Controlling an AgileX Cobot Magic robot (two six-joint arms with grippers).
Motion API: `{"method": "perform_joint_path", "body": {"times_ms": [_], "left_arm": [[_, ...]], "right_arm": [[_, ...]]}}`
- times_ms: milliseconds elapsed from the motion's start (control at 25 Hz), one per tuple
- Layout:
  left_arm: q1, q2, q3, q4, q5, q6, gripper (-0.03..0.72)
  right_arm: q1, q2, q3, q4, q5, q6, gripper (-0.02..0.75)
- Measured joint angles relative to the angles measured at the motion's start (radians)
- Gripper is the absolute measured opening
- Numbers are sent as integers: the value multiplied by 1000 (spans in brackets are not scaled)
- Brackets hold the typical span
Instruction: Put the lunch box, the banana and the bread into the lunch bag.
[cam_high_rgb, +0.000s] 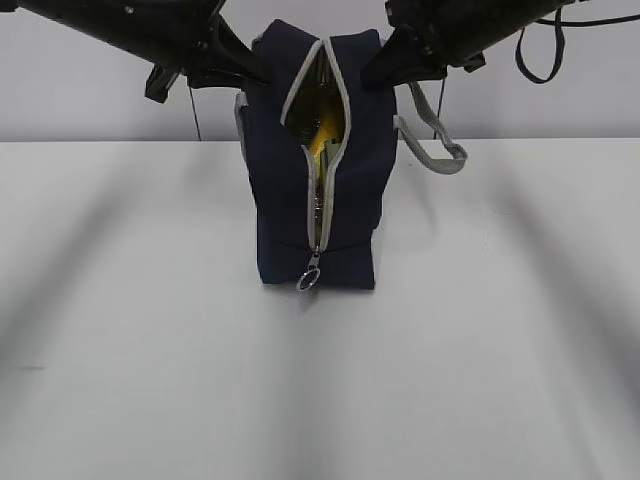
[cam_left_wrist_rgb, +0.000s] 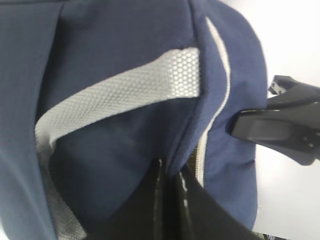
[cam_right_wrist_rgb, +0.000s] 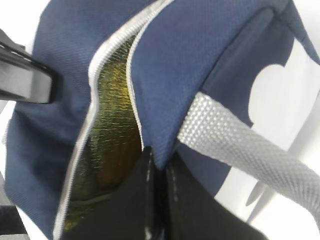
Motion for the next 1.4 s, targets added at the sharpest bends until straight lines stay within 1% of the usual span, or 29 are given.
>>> {"method": "perform_joint_path", "body": {"times_ms": [240, 280, 360, 440, 480, 600, 680, 720, 760, 840, 960, 1040, 1280, 1400], "left_arm": [[0, 16, 0, 5, -7, 2, -12], [0, 16, 0, 9, -7, 2, -5], [0, 16, 0, 28, -7, 4, 20], [0, 16, 0, 59, -7, 4, 76], [0, 16, 0, 76, -7, 4, 119], [2, 16, 0, 104, -7, 4, 283], [9, 16, 0, 108, -7, 4, 392], [13, 16, 0, 108, -4, 4, 426], [20, 16, 0, 110, 5, 4, 454], [39, 16, -10, 110, 38, 4, 482], [71, 10, -48, 134, 108, 4, 493], [84, -12, -66, 173, 138, 4, 494], [74, -124, -74, 305, 184, 2, 494], [60, -177, -77, 367, 187, -13, 480]], "right_arm": [[0, 33, -4, 2, 0, 21, 11], [0, 35, -4, 2, 0, 21, 19], [0, 35, -4, 2, 0, 25, 59], [0, 35, -6, 11, 0, 25, 145], [0, 35, -5, 16, 0, 25, 206], [0, 35, -8, 28, -4, 25, 396], [0, 35, -8, 29, -8, 25, 477], [0, 35, -8, 29, -12, 25, 501], [0, 35, -8, 24, -12, 25, 515], [0, 31, -10, -13, -9, 25, 526], [0, 11, -47, -105, 45, 46, 532], [0, -11, -86, -166, 101, 75, 534], [0, -99, -122, -286, 134, 144, 533], [0, -172, -61, -300, 136, 163, 533]]}}
